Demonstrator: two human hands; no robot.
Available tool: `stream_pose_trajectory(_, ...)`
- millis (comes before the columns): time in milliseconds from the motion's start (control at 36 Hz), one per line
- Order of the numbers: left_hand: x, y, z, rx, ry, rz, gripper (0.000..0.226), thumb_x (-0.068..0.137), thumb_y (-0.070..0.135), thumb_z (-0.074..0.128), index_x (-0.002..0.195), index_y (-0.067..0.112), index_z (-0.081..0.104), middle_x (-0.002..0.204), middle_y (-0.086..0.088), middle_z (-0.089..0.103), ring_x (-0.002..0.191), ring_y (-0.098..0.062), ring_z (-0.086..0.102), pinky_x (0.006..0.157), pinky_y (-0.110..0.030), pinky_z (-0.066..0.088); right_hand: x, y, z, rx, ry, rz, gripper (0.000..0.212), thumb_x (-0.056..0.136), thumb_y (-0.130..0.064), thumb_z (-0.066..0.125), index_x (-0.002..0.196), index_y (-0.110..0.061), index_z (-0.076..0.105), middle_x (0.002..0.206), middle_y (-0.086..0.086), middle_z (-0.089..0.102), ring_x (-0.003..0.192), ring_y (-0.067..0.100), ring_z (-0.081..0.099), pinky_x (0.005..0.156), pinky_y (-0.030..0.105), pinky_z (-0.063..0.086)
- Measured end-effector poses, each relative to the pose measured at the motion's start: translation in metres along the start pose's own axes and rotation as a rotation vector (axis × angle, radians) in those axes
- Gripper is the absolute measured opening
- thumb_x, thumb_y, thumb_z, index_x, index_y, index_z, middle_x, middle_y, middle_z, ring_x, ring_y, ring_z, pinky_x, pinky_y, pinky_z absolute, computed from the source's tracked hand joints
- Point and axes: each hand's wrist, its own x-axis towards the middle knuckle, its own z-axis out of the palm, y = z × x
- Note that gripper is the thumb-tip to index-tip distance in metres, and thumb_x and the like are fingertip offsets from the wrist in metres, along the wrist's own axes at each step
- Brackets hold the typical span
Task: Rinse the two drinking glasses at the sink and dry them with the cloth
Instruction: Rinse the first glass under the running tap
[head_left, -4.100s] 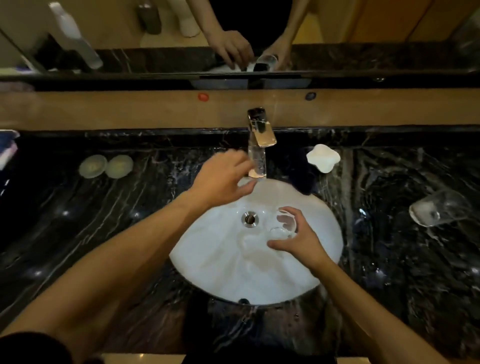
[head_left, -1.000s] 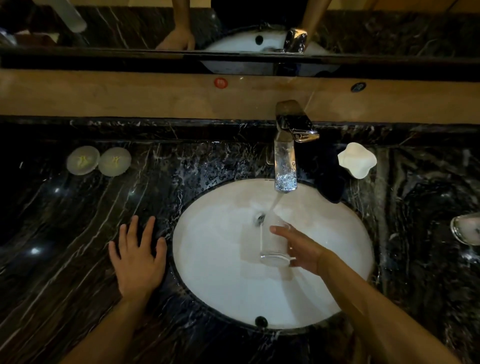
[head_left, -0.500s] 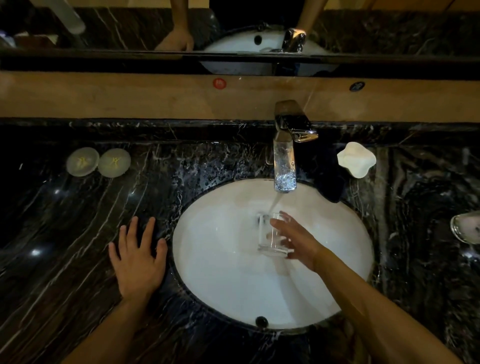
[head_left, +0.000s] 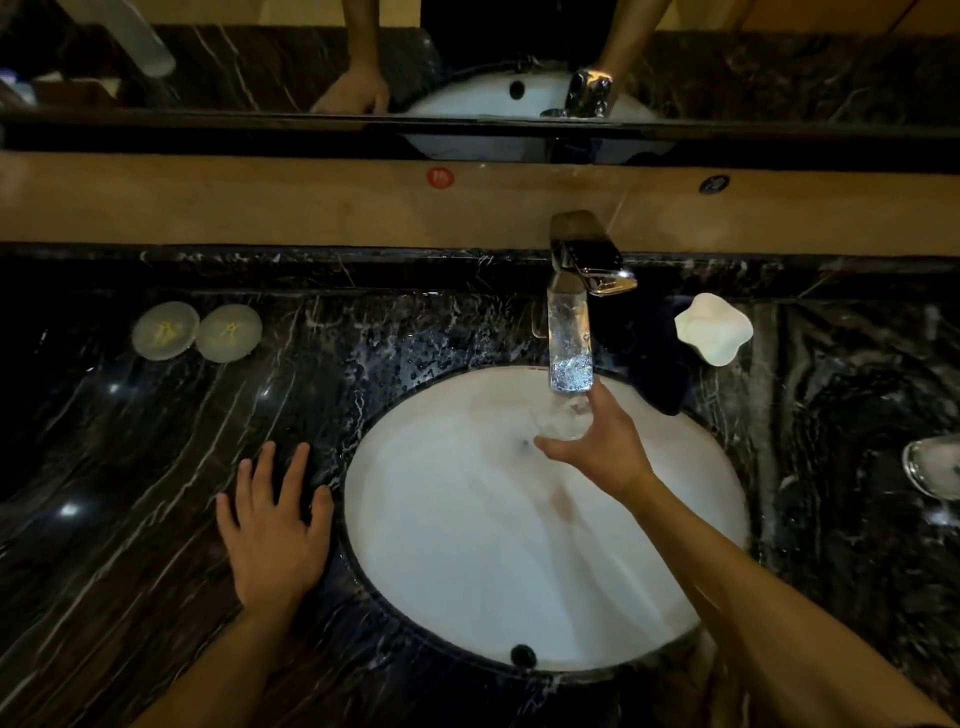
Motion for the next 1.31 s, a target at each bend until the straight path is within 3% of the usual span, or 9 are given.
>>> stream_pose_trajectory(139,0.0,0.001,0.0,-0.008,0.006,-0.001,0.063,0.094,0.054,0.031,0.151,0.029,0.041,0.161,-0.011,0.033,0.149,-0.034,0.024,0.118,-0.061,0.015,-0.001,-0.004,-0.014,-0.046,0.044,0.072,0.071,0.075,-0.042,0.084,0.136,-0.034,0.048,0.115,-0.013,0.055,0.099,0.013,0.055,0.08,0.028,0.041)
stream_pose_trajectory(306,0.0,0.001,-0.001,-0.014,0.011,0.005,0.063,0.094,0.053,0.031,0.151,0.028,0.041,0.16,-0.011,0.033,0.149,-0.034,0.024,0.118,-0.061,0.016,-0.001,0.005,-0.023,0.253,-0.228,0.221,0.066,0.06,-0.054,0.082,0.12,-0.039,0.06,0.126,-0.001,0.062,0.11,0.022,0.064,0.093,0.045,0.058)
stream_pose_trajectory(417,0.0,0.001,-0.001,-0.009,0.003,0.001,0.063,0.094,0.053,0.03,0.151,0.029,0.041,0.161,-0.011,0.032,0.15,-0.034,0.023,0.118,-0.06,0.016,-0.002,0.003,-0.016,0.383,-0.313,0.197,0.072,0.063,-0.037,0.084,0.129,-0.032,0.058,0.127,0.001,0.063,0.11,0.021,0.066,0.082,0.039,0.062)
stream_pose_trajectory(556,0.0,0.001,-0.001,0.003,-0.008,-0.005,0.063,0.094,0.054,0.029,0.152,0.031,0.039,0.162,-0.01,0.031,0.15,-0.033,0.022,0.119,-0.06,0.015,-0.003,-0.006,0.0,0.225,-0.21,0.049,0.078,0.068,-0.025,0.091,0.134,-0.037,0.053,0.125,-0.015,0.062,0.115,0.01,0.058,0.087,0.021,0.048)
stream_pose_trajectory(806,0.0,0.0,0.0,0.006,-0.002,-0.011,0.063,0.094,0.054,0.029,0.152,0.03,0.04,0.161,-0.009,0.031,0.15,-0.032,0.021,0.119,-0.059,0.014,-0.005,-0.014,0.012,-0.007,0.116,-0.041,0.076,0.072,-0.031,0.088,0.138,-0.022,0.052,0.13,-0.007,0.06,0.112,0.008,0.053,0.088,0.023,0.041)
stream_pose_trajectory(917,0.0,0.001,0.0,0.009,0.002,-0.013,0.063,0.094,0.053,0.03,0.151,0.029,0.042,0.161,-0.01,0.032,0.15,-0.032,0.022,0.119,-0.059,0.015,-0.008,-0.014,0.001,-0.02,0.144,-0.068,0.08,0.071,-0.027,0.087,0.142,-0.026,0.049,0.138,-0.008,0.058,0.117,0.007,0.052,0.09,0.023,0.04)
stream_pose_trajectory(1111,0.0,0.0,0.0,0.005,0.012,-0.004,0.063,0.094,0.053,0.031,0.15,0.028,0.043,0.16,-0.011,0.033,0.149,-0.034,0.024,0.118,-0.06,0.016,-0.005,-0.009,-0.024,-0.014,0.001,0.022,0.079,0.071,-0.031,0.088,0.14,-0.031,0.049,0.124,-0.014,0.057,0.113,0.009,0.053,0.089,0.028,0.043)
stream_pose_trajectory(1222,0.001,0.001,-0.001,0.0,0.009,-0.004,0.064,0.094,0.053,0.03,0.151,0.028,0.042,0.161,-0.011,0.033,0.15,-0.033,0.023,0.119,-0.06,0.015,-0.003,-0.001,-0.024,0.125,-0.139,0.119,0.07,0.06,-0.04,0.086,0.125,-0.033,0.06,0.115,-0.011,0.07,0.105,0.013,0.067,0.088,0.03,0.055)
stream_pose_trajectory(1306,0.001,0.0,-0.001,0.005,0.002,-0.006,0.064,0.094,0.054,0.03,0.151,0.028,0.041,0.161,-0.011,0.032,0.15,-0.033,0.022,0.119,-0.059,0.015,-0.002,0.0,-0.019,0.241,-0.209,0.127,0.062,0.069,-0.023,0.089,0.125,-0.029,0.062,0.114,-0.01,0.072,0.103,0.01,0.069,0.088,0.028,0.054)
